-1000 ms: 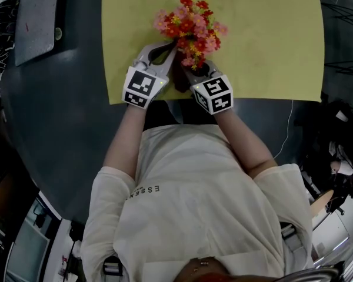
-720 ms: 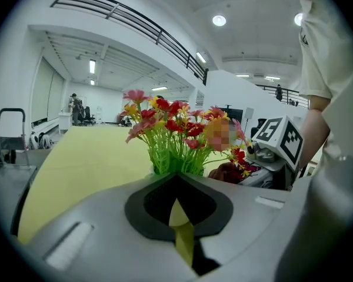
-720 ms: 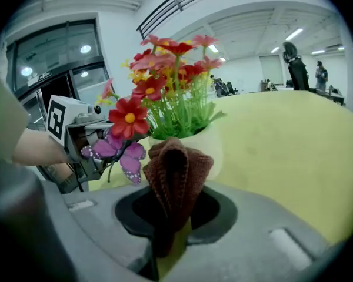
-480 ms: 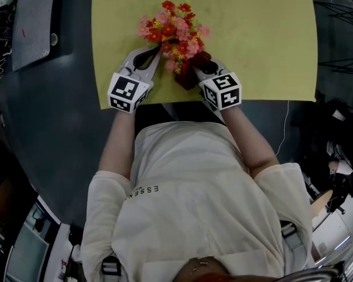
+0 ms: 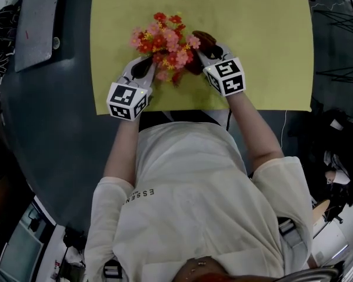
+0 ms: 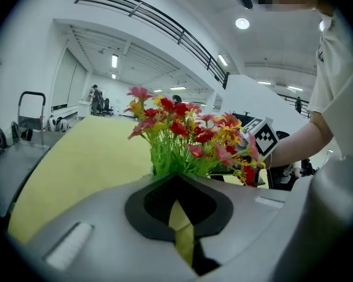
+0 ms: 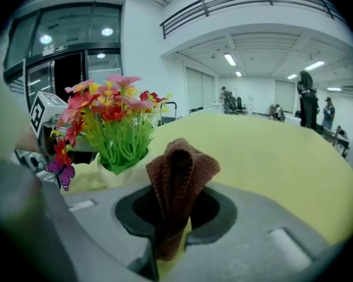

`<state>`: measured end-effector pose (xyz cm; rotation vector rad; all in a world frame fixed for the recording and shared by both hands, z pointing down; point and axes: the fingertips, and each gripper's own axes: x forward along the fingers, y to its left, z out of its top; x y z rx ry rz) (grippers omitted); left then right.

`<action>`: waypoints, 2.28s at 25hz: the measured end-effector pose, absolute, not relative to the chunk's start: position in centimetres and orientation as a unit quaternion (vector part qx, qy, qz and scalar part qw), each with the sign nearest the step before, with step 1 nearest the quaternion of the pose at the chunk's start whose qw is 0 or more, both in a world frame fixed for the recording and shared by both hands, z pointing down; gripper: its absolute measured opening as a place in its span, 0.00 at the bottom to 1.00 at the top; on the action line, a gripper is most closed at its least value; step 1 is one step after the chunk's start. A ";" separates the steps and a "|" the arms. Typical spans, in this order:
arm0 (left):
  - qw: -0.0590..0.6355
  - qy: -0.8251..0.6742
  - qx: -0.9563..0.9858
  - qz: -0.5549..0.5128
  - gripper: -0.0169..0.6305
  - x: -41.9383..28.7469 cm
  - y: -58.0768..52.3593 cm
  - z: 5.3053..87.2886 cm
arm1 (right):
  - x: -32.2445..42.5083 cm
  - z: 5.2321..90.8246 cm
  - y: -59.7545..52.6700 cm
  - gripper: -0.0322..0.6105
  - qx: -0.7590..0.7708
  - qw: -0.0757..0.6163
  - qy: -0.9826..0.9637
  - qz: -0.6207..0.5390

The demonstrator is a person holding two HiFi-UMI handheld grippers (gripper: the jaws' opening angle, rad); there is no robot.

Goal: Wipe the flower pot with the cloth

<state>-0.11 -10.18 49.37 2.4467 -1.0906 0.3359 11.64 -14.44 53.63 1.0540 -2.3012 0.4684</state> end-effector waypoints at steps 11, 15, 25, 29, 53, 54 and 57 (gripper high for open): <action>0.232 -0.417 0.876 0.071 0.05 -0.6 -10.9 49.2 | 8.2 54.5 -15.8 0.14 0.292 0.318 -0.895 0.114; 0.240 -0.419 0.874 0.065 0.04 -0.8 -11.0 49.3 | 8.2 54.3 -14.7 0.14 0.283 0.311 -0.900 0.116; 0.253 -0.418 0.871 0.062 0.04 -1.0 -10.7 49.4 | 8.4 53.9 -9.6 0.14 0.301 0.293 -0.894 0.154; 0.243 -0.414 0.873 0.081 0.04 -1.0 -10.5 49.5 | 8.1 54.1 -7.8 0.14 0.309 0.290 -0.890 0.172; 0.229 -0.398 0.884 0.090 0.05 0.0 -9.3 49.6 | 12.6 50.9 -16.5 0.14 0.322 0.280 -0.895 0.132; 0.226 -0.408 0.880 0.088 0.05 0.0 -9.5 49.6 | 12.0 51.0 -17.4 0.14 0.300 0.279 -0.903 0.128; 0.220 -0.439 0.867 0.086 0.05 -0.1 -9.9 49.7 | 10.1 51.3 -19.6 0.14 0.233 0.273 -0.926 0.118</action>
